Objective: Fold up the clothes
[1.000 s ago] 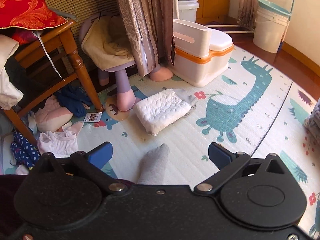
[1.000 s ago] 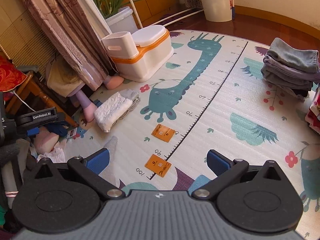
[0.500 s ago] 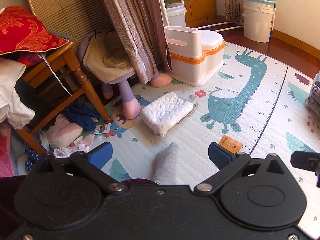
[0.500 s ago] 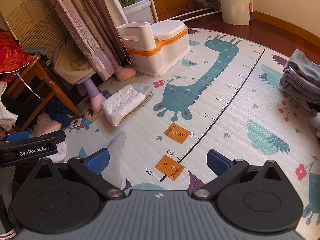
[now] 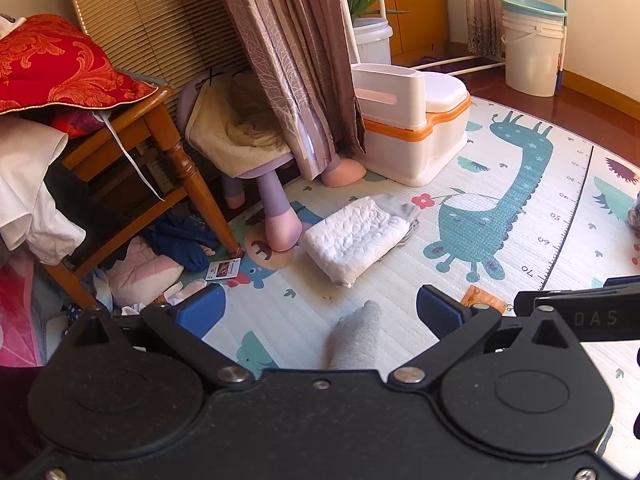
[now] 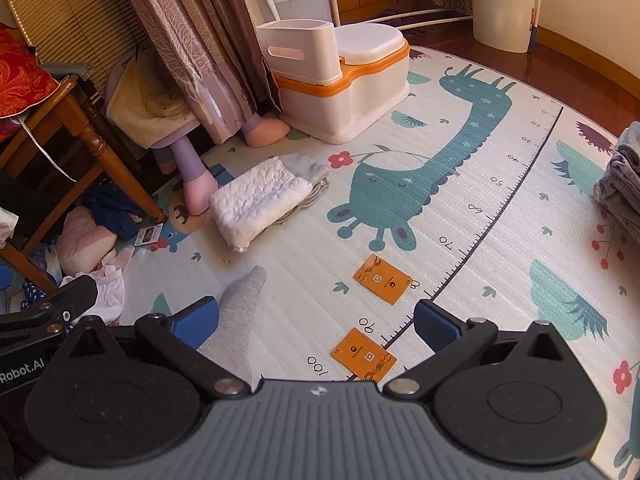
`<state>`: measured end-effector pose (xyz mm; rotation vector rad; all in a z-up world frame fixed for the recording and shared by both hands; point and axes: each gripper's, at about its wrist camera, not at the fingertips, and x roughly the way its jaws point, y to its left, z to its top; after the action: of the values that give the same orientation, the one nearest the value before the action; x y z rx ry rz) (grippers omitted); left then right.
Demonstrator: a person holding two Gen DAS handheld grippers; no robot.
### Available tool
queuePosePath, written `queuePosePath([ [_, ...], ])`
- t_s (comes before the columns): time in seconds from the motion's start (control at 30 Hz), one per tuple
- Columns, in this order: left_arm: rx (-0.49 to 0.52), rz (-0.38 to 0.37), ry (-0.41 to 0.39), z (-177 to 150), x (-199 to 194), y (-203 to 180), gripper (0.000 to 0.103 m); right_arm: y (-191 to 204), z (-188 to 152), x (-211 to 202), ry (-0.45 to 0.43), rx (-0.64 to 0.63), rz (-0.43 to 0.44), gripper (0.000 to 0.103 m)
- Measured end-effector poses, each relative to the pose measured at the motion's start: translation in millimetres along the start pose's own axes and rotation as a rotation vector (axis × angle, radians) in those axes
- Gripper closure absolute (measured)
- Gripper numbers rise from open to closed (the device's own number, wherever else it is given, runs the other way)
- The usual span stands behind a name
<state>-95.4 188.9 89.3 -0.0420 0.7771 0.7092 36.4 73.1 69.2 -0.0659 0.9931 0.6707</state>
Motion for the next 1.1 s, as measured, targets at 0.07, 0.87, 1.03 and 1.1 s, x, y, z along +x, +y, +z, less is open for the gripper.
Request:
queuePosePath([
  [0.07, -0.004, -0.002, -0.005, 1.0, 1.2, 0.9, 0.0, 2.0, 1.7, 2.7, 0.002, -0.003, 0.002, 0.0],
  [0.87, 0.005, 0.014, -0.004, 2.6, 3.0, -4.3, 0.0, 1.9, 6.3, 1.7, -0.013, -0.024, 0.004, 0.0],
  [1.03, 0.017, 0.015, -0.005, 4.5, 2.2, -7.4, 0.0, 3.8, 7.0, 2.9, -0.01, -0.034, -0.005, 0.0],
  [1.1, 0.025, 0.022, -0.006, 5.2, 0.2, -9.4, 0.0, 2.2, 7.6, 1.9, -0.011, -0.031, -0.002, 0.0],
])
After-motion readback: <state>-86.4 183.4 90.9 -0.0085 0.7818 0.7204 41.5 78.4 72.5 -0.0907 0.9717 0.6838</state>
